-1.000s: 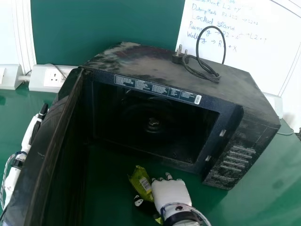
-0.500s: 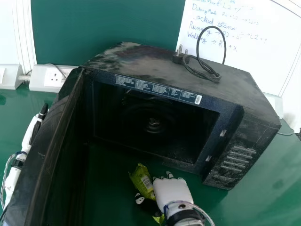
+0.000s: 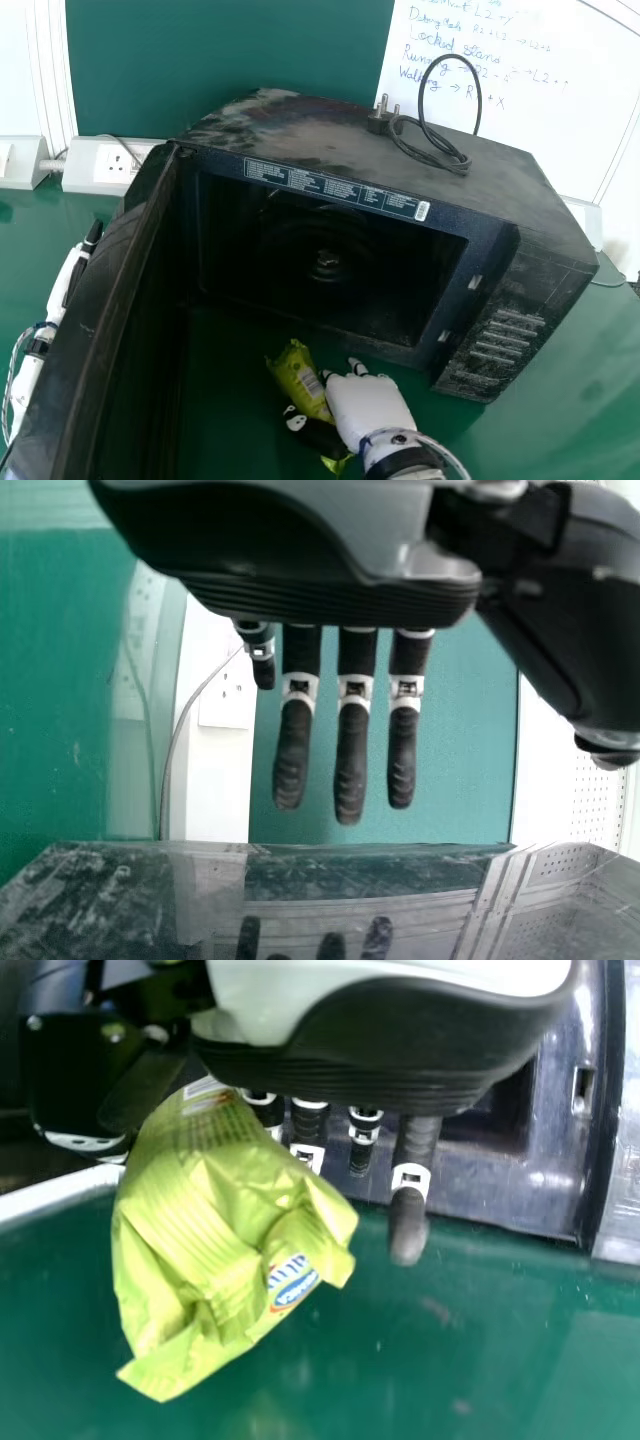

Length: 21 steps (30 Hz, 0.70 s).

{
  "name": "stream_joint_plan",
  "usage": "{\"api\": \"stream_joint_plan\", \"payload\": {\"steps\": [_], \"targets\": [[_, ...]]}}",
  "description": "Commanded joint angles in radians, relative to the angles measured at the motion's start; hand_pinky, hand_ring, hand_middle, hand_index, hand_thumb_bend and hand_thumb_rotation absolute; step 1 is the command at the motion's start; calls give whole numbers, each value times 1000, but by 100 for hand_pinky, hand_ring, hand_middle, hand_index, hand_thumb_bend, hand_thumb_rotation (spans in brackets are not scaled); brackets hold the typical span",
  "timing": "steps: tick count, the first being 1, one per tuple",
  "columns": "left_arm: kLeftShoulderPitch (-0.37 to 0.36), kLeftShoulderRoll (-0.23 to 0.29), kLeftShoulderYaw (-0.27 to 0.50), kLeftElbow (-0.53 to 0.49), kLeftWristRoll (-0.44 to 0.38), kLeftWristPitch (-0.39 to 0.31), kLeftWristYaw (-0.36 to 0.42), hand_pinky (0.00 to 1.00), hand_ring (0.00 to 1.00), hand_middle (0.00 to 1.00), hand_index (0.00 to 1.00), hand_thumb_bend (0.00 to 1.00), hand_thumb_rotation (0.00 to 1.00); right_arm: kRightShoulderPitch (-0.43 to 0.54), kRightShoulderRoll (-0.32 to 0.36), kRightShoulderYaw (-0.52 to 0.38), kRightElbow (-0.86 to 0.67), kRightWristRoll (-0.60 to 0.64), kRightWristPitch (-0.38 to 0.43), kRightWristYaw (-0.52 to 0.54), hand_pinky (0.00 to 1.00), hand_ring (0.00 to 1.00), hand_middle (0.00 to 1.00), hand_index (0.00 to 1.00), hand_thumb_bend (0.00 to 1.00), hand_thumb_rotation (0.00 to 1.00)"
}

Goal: Put biscuit inside oven

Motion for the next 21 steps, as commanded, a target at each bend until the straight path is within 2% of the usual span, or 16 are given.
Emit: {"api": "stream_joint_plan", "payload": {"steps": [1, 11, 13, 16, 21], "targets": [[7, -2, -5, 2, 2, -11, -3, 26, 31, 40, 49, 52, 7, -27, 2, -17, -24, 17, 0, -2, 7, 15, 47, 49, 53, 0], [7, -3, -8, 0, 5, -10, 4, 26, 31, 40, 49, 52, 7, -166, 26, -52, -4, 3, 26, 36, 9, 17, 47, 48, 53, 0], [6, -3, -8, 5, 2, -11, -1, 26, 30, 40, 49, 52, 7, -201, 32, -56, 4, 0, 33, 48, 8, 16, 41, 49, 52, 0], [5, -3, -8, 9, 3, -14, 0, 26, 31, 39, 49, 52, 7, -249, 33, -59, 29, 8, 38, 36, 8, 16, 46, 48, 52, 0], [10, -2, -10, 2, 7, -17, 1, 26, 31, 40, 49, 52, 7, -306, 27, -59, 88, 35, 41, -7, 8, 16, 47, 49, 52, 0]]}}
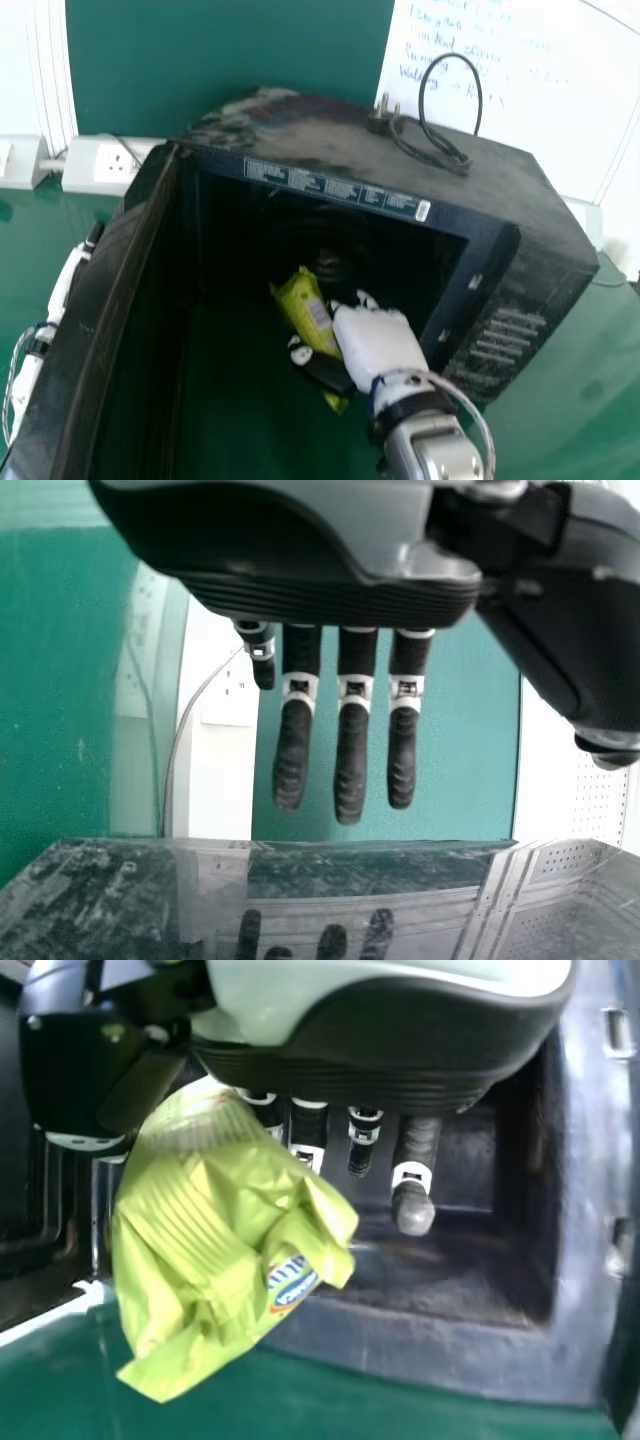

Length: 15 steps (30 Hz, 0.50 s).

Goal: Put biscuit inside oven

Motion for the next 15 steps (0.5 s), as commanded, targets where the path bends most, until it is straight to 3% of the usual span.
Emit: {"api": "stream_joint_plan", "payload": {"steps": [1, 15], "targets": [[11, -2, -5, -3, 6, -11, 3, 26, 31, 40, 49, 52, 7, -36, 0, -4, 26, 14, 9, -32, 8, 16, 47, 49, 52, 0], [14, -2, -6, -2, 2, -14, -3, 26, 31, 40, 49, 52, 6, -230, -37, 37, 330, 53, 33, -291, 9, 16, 47, 49, 53, 0]]}}
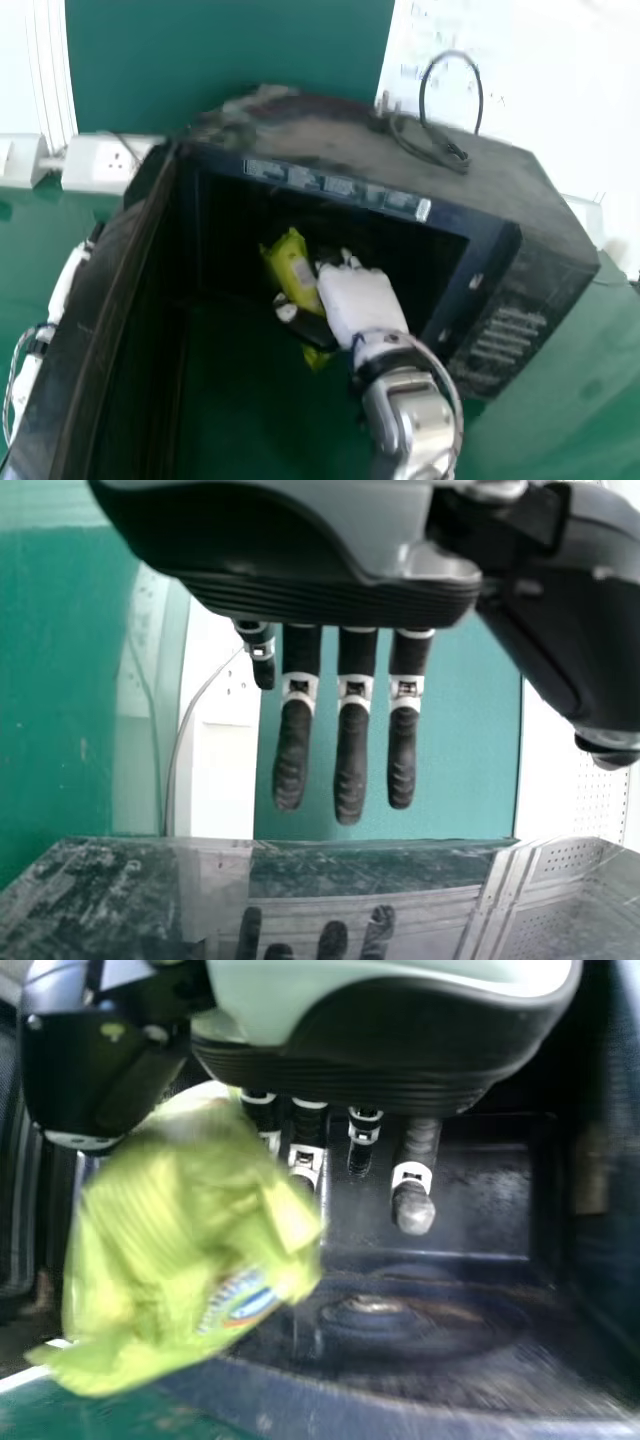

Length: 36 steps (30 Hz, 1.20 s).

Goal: Put biscuit inside oven

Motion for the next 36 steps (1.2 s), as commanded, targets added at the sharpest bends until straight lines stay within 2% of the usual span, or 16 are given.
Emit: {"api": "stream_joint_plan", "payload": {"steps": [1, 16, 26, 27, 29, 32, 36], "targets": [[15, -2, -3, -3, 5, -9, 2, 26, 31, 40, 49, 52, 6, -45, -19, 11, 56, 25, -1, -77, 9, 16, 47, 49, 53, 0], [24, -1, -4, -20, -2, -4, 0, 26, 31, 40, 49, 52, 6, -279, -98, 93, 491, 146, 20, -408, 10, 16, 47, 49, 53, 0], [29, -1, -3, -28, 0, 0, 4, 26, 31, 39, 49, 52, 7, -403, -142, 168, 699, 223, 0, -551, 8, 14, 47, 49, 53, 0], [29, 0, -3, -27, -1, -1, 2, 26, 31, 39, 49, 52, 7, -413, -147, 174, 719, 232, -5, -569, 7, 13, 35, 49, 53, 6], [30, 1, -2, -28, -3, 1, 0, 26, 31, 39, 49, 52, 7, -434, -155, 190, 755, 236, -3, -593, 6, 12, 25, 49, 52, 11], [34, -2, -2, -38, -6, 12, 4, 26, 31, 40, 49, 52, 7, -460, -165, 205, 801, 254, -9, -629, 6, 12, 23, 49, 52, 12], [35, -2, -2, -40, -2, 10, 6, 26, 30, 40, 49, 52, 6, -493, -177, 227, 868, 276, -9, -672, 8, 14, 25, 49, 52, 12]]}}
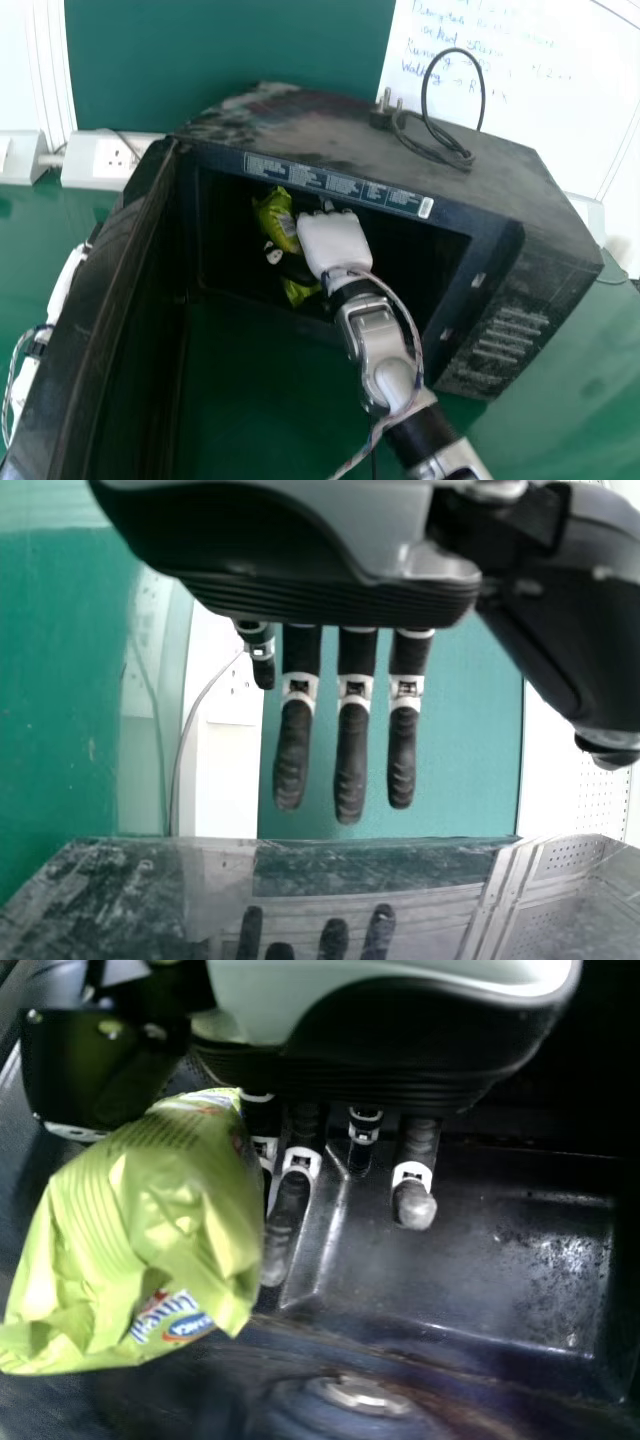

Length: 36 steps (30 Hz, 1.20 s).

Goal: Put biscuit inside oven

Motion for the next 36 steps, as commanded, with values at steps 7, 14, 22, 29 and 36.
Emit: {"api": "stream_joint_plan", "payload": {"steps": [7, 14, 22, 29, 36], "targets": [[15, -1, 1, -4, -4, 1, -4, 26, 30, 40, 49, 52, 7, -65, -24, 26, 87, 65, -4, -56, 9, 15, 26, 49, 52, 12], [14, 1, 1, -3, -5, 0, -7, 26, 31, 39, 49, 52, 6, -47, -38, 25, 39, 127, 10, -29, 12, 18, 29, 67, 73, 19], [16, -1, 2, -10, -11, 11, -10, 26, 31, 39, 49, 52, 6, -35, -58, 58, -54, 106, 86, 103, 29, 40, 52, 75, 88, 43], [18, -1, 1, -15, -4, 12, -3, 26, 31, 40, 49, 52, 7, -18, -81, 69, -150, 103, 138, 250, 39, 55, 68, 80, 90, 55], [11, 0, 1, 1, -5, -1, -11, 26, 31, 40, 49, 52, 7, 42, -145, 52, -376, 117, 144, 454, 41, 56, 69, 82, 89, 69]]}}
